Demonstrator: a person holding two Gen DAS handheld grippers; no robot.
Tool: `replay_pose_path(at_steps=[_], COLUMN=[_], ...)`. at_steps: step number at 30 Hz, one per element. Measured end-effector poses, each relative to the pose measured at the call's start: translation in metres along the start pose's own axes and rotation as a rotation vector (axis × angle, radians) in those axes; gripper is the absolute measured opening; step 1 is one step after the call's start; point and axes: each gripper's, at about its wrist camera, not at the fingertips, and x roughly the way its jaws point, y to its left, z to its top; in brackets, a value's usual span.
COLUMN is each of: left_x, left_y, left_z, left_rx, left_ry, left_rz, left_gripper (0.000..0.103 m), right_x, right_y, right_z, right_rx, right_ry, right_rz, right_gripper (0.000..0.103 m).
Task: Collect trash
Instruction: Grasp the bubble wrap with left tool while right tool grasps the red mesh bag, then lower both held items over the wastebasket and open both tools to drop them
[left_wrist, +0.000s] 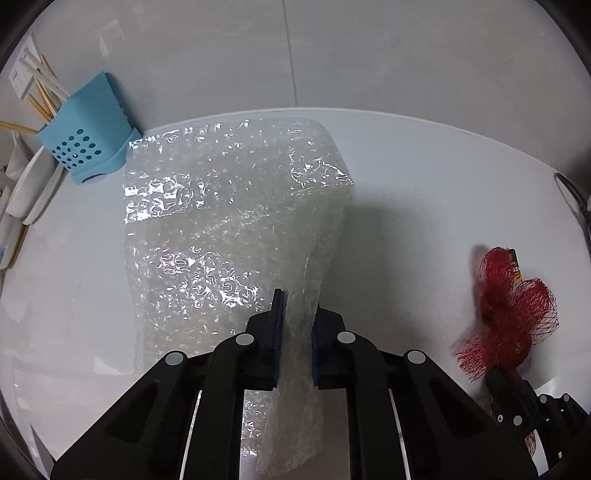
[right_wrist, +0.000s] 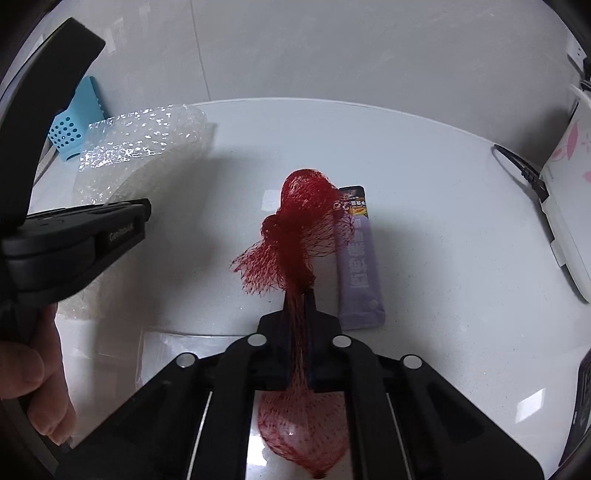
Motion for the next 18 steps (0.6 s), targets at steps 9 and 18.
replay_pose_path(at_steps=[9,18], left_x=[-0.031,-0.088], left_y=[0.013,0.023], left_z=[-0.014,-0.038], left_rx=[0.014,0.024], left_ry=[-0.063,-0.142], left_rz=[-0.028,-0.063], left_gripper=[0.011,0.010], right_x=[-0.021,-0.059], right_y=[-0.012,-0.020], right_z=[-0.004,-0.022], right_rx=[0.028,0.043], right_ry=[-0.064,-0.128], right_rz=[-0.012,-0.016], right_gripper=[0.002,0.002])
